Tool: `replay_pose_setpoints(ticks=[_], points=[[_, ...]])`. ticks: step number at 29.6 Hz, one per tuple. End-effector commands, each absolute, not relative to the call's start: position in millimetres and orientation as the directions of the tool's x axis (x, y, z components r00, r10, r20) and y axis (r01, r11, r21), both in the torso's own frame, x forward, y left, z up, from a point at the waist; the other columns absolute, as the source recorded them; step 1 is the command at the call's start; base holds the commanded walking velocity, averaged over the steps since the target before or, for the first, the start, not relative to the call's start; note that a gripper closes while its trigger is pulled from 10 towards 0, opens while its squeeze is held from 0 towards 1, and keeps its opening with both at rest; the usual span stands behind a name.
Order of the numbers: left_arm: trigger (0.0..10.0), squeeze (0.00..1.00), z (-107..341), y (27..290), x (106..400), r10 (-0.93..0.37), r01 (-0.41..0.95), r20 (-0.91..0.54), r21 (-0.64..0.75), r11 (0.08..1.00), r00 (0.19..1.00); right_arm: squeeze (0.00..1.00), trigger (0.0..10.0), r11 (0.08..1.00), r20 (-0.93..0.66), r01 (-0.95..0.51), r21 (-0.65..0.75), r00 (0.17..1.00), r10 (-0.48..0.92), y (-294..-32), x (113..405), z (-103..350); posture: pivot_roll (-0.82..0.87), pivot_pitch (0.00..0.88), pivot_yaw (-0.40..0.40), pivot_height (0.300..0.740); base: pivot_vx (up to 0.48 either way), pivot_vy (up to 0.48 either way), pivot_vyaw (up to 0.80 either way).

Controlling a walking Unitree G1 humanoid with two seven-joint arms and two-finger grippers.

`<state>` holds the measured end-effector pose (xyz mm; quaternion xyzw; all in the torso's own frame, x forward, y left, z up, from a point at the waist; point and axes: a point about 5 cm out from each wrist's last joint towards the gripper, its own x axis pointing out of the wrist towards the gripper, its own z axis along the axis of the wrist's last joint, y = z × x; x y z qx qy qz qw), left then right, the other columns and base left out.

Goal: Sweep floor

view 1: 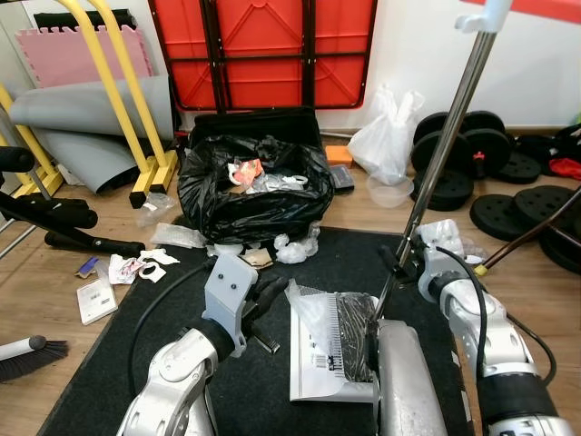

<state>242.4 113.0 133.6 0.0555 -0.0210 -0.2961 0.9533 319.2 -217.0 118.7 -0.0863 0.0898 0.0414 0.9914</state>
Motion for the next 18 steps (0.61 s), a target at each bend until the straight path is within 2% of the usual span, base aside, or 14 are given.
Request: replay_pose_setpoints(ticks=[1,18], points=[[10.0,0.00,132.7,114.9,242.5,-0.568,0.564,0.006,0.119,0.817,0.823,0.00,10.0,0.985,-0.173,-0.079,-0.151,0.983,0.052,-215.2,321.6,118.4,-0.15,0.000,-0.009,0.386,0.000,0.000,0.00],[10.0,0.00,133.5,113.6,241.4,-0.574,0.570,0.010,0.115,0.814,0.819,0.00,10.0,0.994,-0.089,-0.060,-0.093,0.995,0.051,-218.9,343.5,127.9,-0.14,0.000,-0.011,0.386,0.000,0.000,0.00]])
